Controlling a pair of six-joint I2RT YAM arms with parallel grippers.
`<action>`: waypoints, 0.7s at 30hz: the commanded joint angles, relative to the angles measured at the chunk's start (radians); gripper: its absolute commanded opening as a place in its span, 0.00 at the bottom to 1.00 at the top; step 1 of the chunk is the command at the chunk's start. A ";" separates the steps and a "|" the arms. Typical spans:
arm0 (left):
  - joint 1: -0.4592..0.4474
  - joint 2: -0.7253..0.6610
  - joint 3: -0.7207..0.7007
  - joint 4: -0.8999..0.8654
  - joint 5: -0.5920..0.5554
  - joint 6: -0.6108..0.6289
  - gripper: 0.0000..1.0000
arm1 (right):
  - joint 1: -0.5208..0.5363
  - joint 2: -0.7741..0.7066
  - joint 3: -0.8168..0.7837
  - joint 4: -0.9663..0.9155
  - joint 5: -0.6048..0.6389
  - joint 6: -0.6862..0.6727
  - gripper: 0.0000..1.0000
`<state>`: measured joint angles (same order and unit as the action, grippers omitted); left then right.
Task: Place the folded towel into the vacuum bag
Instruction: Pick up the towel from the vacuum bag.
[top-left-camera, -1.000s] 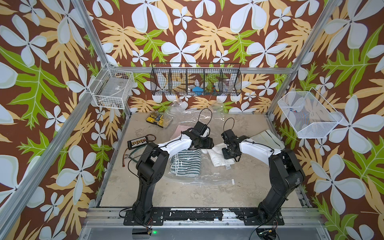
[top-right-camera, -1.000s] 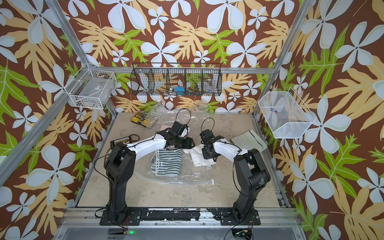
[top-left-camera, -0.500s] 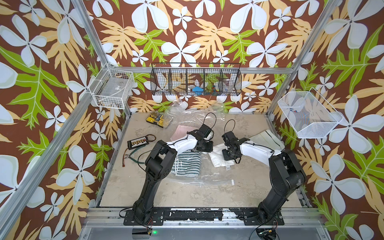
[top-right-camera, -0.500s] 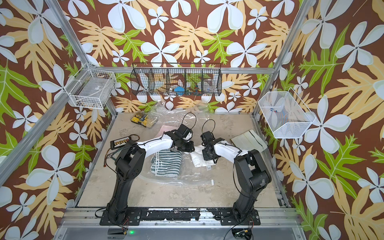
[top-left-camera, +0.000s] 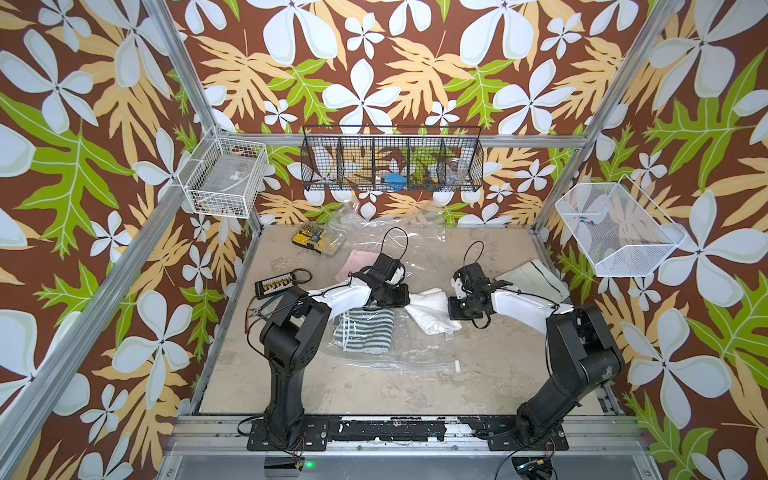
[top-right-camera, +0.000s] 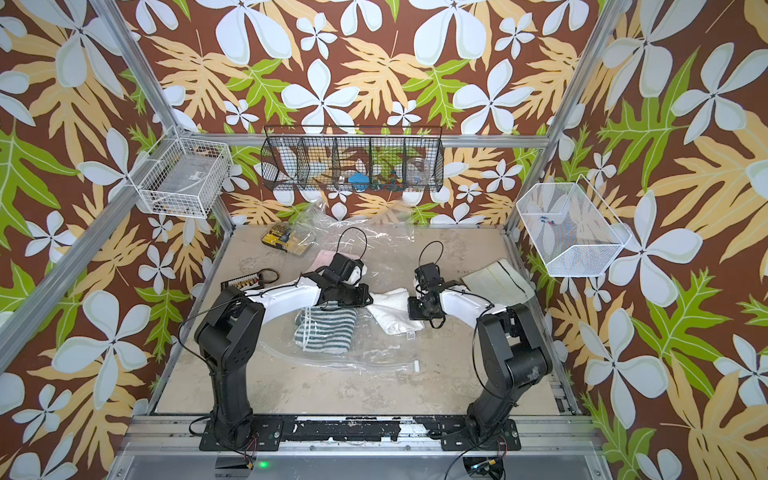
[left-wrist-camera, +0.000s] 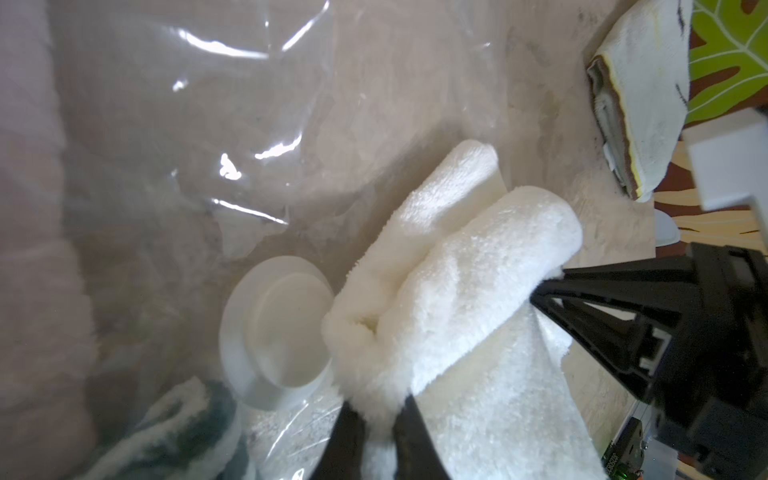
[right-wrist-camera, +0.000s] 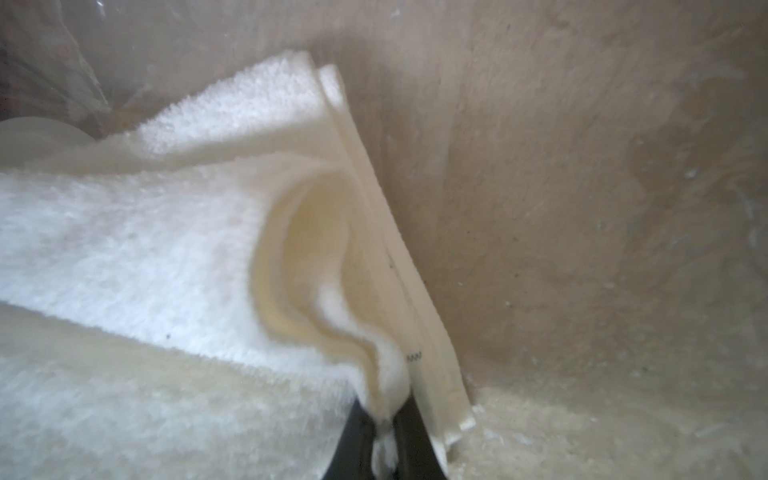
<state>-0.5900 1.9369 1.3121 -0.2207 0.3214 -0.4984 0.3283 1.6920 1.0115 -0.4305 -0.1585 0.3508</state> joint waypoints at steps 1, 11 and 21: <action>0.006 -0.038 0.024 -0.043 -0.043 0.007 0.32 | 0.004 -0.023 0.021 -0.063 -0.021 -0.007 0.25; -0.128 -0.178 -0.065 0.044 0.006 -0.109 0.38 | 0.002 -0.067 0.054 -0.136 -0.033 -0.053 0.82; -0.168 -0.078 -0.221 0.233 0.079 -0.180 0.17 | -0.010 0.048 0.041 -0.057 -0.047 -0.027 0.79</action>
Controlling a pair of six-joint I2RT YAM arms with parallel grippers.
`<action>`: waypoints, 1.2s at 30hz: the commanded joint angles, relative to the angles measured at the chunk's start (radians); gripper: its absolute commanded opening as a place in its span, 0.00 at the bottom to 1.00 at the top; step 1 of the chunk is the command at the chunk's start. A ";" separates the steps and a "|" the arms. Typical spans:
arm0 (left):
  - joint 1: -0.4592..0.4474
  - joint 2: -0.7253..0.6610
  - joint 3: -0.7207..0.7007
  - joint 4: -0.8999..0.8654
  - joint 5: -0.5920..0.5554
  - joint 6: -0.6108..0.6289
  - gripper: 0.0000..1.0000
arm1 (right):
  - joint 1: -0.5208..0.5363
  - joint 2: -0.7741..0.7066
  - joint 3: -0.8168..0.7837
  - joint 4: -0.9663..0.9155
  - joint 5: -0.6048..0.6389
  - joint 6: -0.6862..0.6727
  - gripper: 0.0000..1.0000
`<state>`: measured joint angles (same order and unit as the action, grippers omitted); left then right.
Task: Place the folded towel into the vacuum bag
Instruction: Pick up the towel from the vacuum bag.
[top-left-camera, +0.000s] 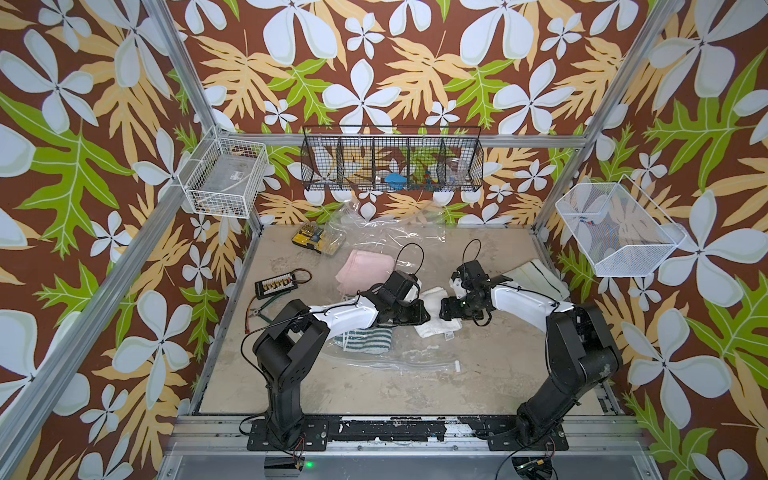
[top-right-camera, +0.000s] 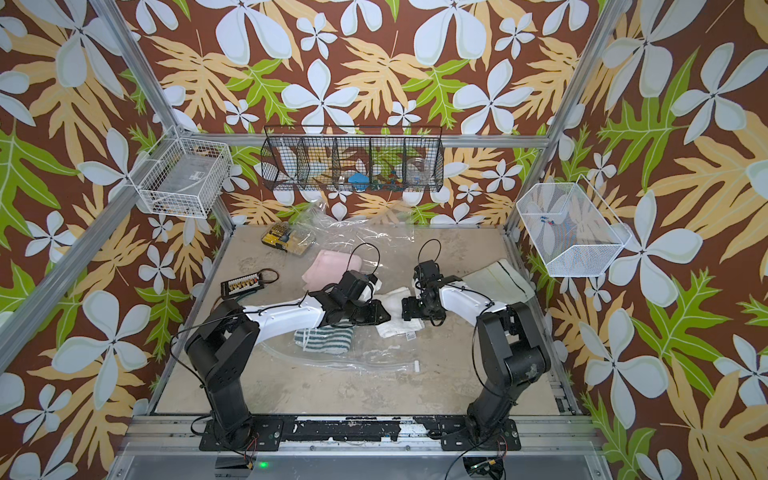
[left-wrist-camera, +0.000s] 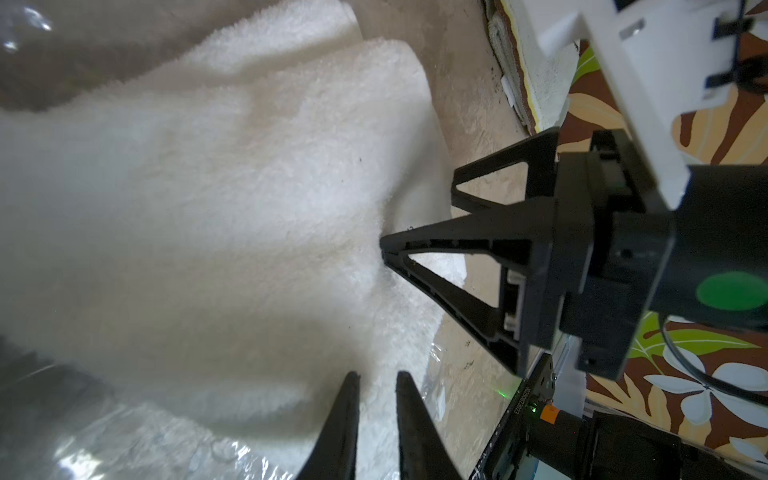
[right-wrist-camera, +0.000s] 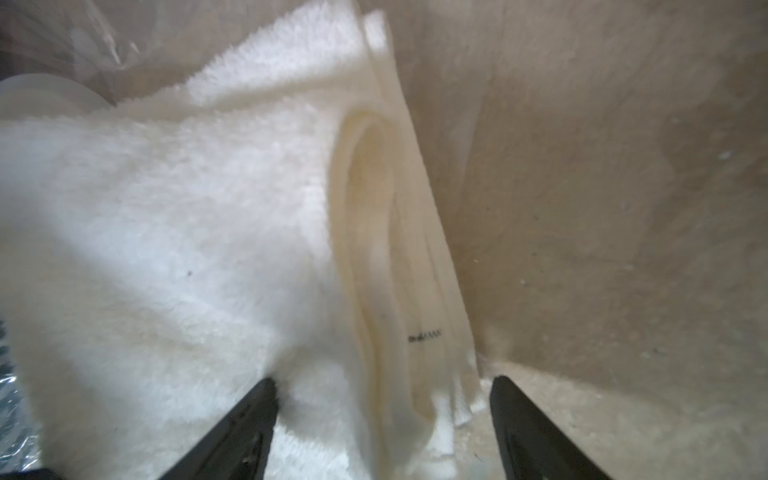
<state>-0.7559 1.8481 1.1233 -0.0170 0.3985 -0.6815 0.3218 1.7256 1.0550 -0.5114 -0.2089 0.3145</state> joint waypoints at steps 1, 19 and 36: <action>-0.002 0.014 -0.061 0.028 -0.018 0.008 0.16 | -0.006 0.023 -0.008 0.036 -0.003 0.009 0.77; 0.000 0.060 0.129 -0.010 0.019 -0.025 0.16 | 0.058 -0.063 0.000 0.015 0.101 0.041 0.32; 0.038 0.258 0.176 0.037 -0.002 -0.030 0.11 | 0.289 -0.050 0.067 -0.015 0.242 0.038 0.21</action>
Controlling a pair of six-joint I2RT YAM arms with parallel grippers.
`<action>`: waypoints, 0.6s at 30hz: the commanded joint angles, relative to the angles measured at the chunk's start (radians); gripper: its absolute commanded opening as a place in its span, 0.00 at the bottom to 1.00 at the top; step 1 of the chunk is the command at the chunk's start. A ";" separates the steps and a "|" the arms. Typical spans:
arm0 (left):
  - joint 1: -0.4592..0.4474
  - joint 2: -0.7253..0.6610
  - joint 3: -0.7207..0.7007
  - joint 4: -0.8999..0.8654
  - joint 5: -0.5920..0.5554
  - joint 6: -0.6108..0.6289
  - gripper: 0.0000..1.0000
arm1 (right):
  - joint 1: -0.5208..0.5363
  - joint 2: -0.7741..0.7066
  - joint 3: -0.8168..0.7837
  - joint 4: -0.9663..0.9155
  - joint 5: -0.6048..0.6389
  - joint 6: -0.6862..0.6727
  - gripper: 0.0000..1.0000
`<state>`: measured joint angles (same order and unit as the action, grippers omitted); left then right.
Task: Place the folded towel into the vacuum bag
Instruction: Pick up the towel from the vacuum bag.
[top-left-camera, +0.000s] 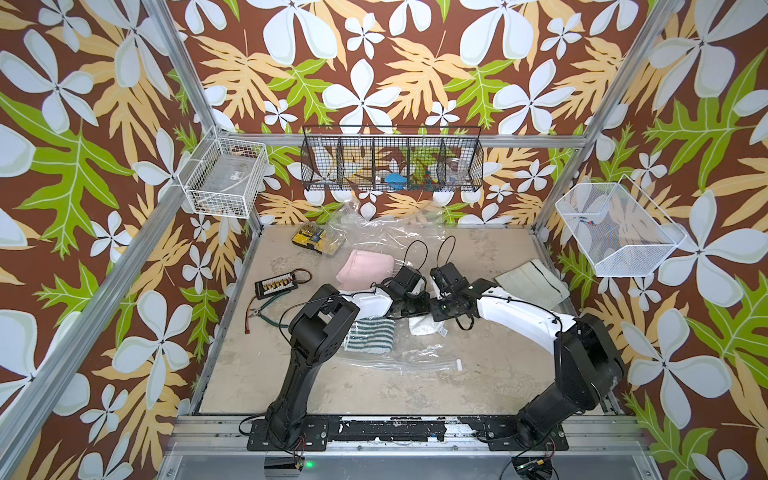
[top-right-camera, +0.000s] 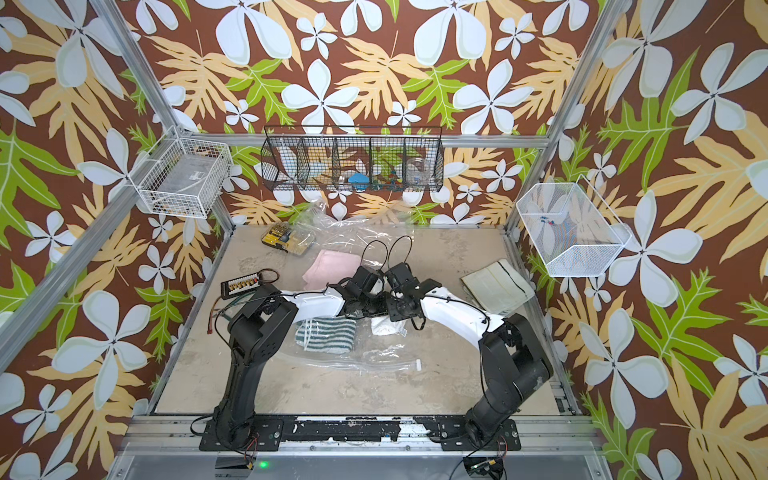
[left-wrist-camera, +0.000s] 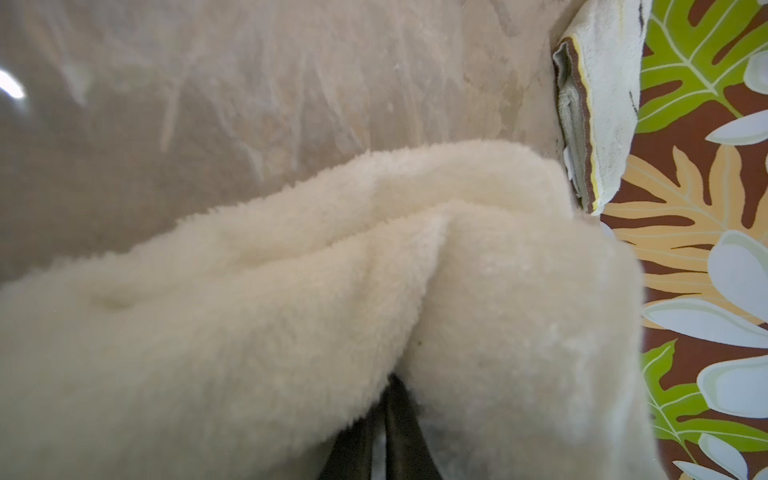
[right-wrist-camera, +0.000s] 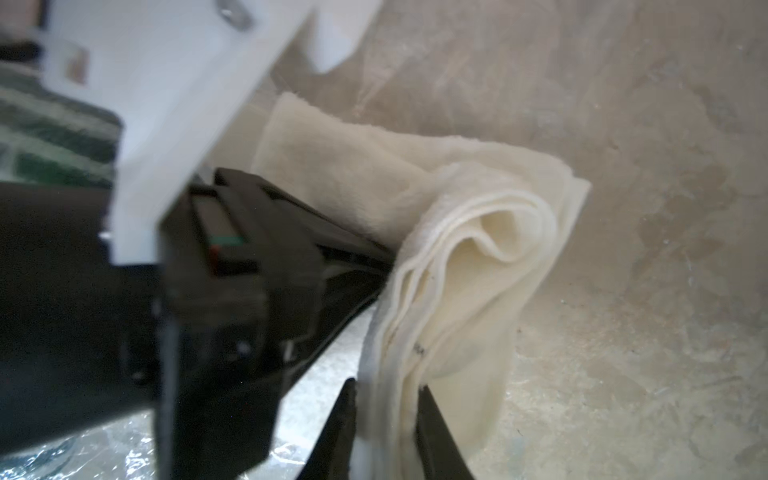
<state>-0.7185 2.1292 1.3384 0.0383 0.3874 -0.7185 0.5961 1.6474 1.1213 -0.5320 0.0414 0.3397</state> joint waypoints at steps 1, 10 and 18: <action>0.002 -0.048 -0.060 -0.015 0.017 0.008 0.12 | 0.016 0.045 -0.006 0.012 -0.008 0.021 0.20; 0.006 -0.266 -0.269 -0.142 -0.053 0.080 0.13 | 0.017 0.085 -0.012 0.009 0.101 -0.027 0.15; 0.005 -0.211 -0.266 -0.053 -0.024 0.070 0.12 | 0.112 0.059 0.045 0.001 0.037 -0.040 0.15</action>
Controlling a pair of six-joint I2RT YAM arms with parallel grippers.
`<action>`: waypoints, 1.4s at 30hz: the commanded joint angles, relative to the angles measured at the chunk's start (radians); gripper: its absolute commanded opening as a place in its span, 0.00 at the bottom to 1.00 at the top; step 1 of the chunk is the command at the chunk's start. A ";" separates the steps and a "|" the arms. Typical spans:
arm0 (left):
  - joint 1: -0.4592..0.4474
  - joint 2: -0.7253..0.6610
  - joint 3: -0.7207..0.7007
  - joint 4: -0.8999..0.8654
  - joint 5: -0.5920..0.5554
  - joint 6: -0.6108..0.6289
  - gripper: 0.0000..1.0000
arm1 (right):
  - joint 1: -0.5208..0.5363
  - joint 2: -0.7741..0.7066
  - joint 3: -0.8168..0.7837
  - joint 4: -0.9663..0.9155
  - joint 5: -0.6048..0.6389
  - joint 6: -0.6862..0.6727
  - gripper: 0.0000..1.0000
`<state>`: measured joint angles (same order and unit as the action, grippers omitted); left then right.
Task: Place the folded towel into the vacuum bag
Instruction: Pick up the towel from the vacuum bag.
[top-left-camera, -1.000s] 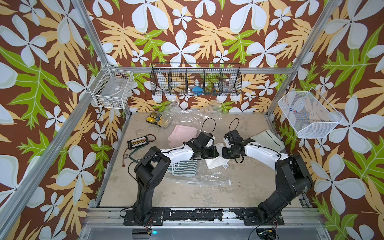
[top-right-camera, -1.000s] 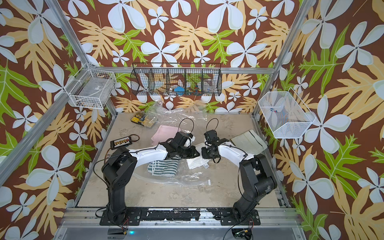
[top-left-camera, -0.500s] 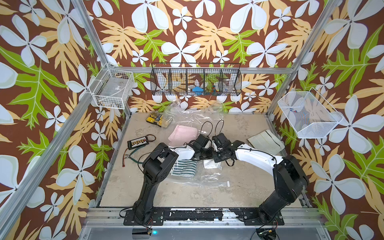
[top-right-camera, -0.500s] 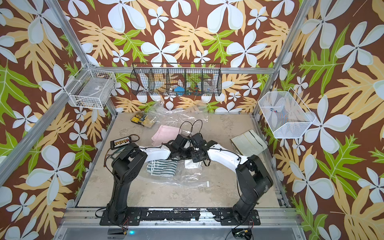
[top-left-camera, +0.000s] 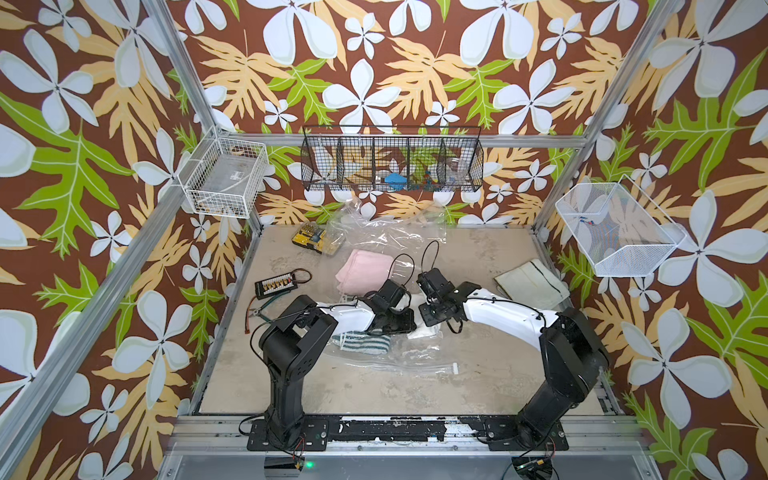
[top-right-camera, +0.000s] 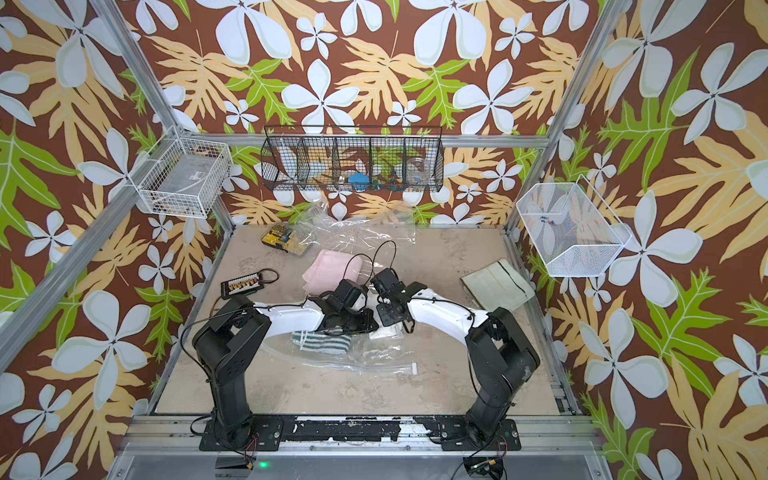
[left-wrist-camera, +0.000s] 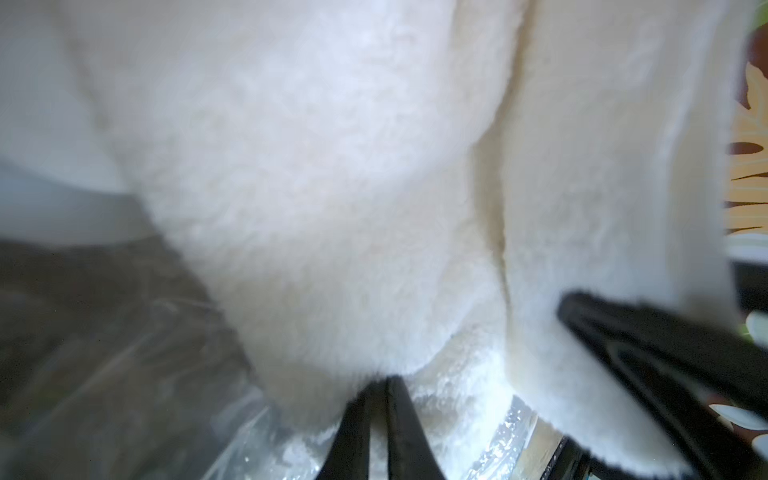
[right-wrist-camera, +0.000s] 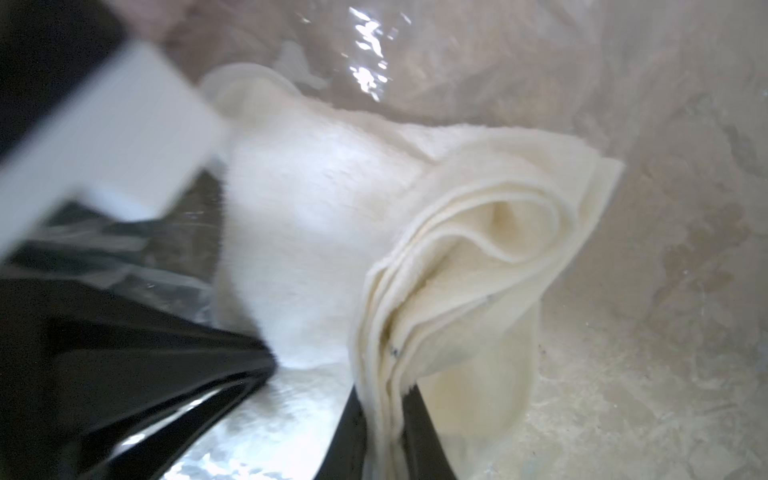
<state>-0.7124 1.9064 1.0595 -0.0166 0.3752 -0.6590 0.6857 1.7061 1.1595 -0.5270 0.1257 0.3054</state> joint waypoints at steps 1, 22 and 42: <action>-0.001 0.013 0.016 0.004 -0.011 0.013 0.12 | 0.027 0.004 -0.001 0.011 -0.079 0.006 0.15; 0.068 -0.318 -0.072 -0.247 -0.118 0.145 0.13 | 0.068 0.097 -0.132 0.093 -0.027 0.006 0.80; -0.210 -0.488 -0.006 -0.487 -0.322 0.588 0.55 | -0.086 -0.186 -0.061 -0.031 0.083 -0.061 0.18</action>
<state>-0.8658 1.4151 1.0447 -0.4480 0.1337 -0.1871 0.6270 1.5864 1.1172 -0.5056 0.2756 0.2295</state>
